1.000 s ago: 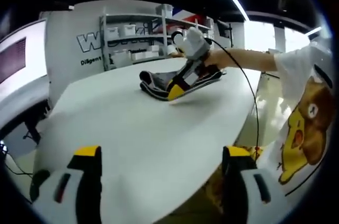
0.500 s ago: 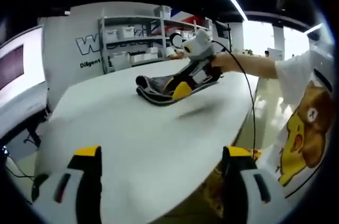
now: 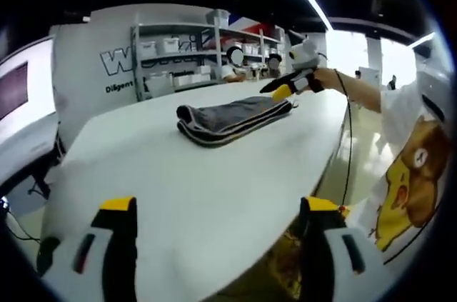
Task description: Fold the towel on the table until its edges align and the towel forms a compact rectangular stack.
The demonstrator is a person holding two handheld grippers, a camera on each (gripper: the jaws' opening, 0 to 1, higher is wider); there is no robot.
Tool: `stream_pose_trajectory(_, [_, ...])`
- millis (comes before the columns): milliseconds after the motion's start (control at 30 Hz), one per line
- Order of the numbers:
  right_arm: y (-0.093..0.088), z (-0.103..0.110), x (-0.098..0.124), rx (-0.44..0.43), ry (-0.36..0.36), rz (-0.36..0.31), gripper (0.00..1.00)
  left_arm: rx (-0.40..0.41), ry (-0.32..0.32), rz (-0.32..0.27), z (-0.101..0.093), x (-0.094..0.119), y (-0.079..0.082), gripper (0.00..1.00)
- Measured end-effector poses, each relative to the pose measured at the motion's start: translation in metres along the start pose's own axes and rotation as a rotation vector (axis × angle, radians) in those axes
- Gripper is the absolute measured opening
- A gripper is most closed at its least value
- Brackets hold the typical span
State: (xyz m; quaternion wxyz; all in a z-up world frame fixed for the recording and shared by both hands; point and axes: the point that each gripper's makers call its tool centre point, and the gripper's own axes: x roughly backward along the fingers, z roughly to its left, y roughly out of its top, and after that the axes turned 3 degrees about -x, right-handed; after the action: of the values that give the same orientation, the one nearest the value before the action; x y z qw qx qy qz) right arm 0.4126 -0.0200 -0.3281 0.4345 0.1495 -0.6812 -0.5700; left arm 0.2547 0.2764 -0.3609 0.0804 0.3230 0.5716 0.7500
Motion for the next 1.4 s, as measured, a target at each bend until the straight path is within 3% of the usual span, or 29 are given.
stream_pose_trajectory(200, [-0.031,-0.039,0.066,-0.055,-0.1,-0.013,0.76,-0.005,-0.007,0.005,-0.006,-0.007,0.003,0.99])
stream_pose_trajectory(633, [-0.093,-0.065,0.17,-0.145,-0.201,-0.029,0.94,0.004,-0.004,0.011,-0.017,-0.018,0.009,0.99])
stream_pose_trajectory(733, [-0.11,-0.064,0.181,-0.18,-0.201,0.001,0.96,0.009,0.006,0.011,-0.018,-0.019,0.009,0.99])
stream_pose_trajectory(967, [-0.136,-0.067,0.2,-0.242,-0.205,0.002,0.99,0.031,0.035,0.033,-0.017,-0.016,0.003,0.99])
stream_pose_trajectory(1233, [-0.135,-0.073,0.205,-0.283,-0.2,-0.033,0.99,0.053,0.068,0.049,-0.013,-0.009,-0.004,0.99])
stream_pose_trajectory(1400, [-0.127,-0.066,0.198,-0.33,-0.152,-0.065,0.99,0.058,0.075,0.05,-0.011,-0.008,-0.005,0.99])
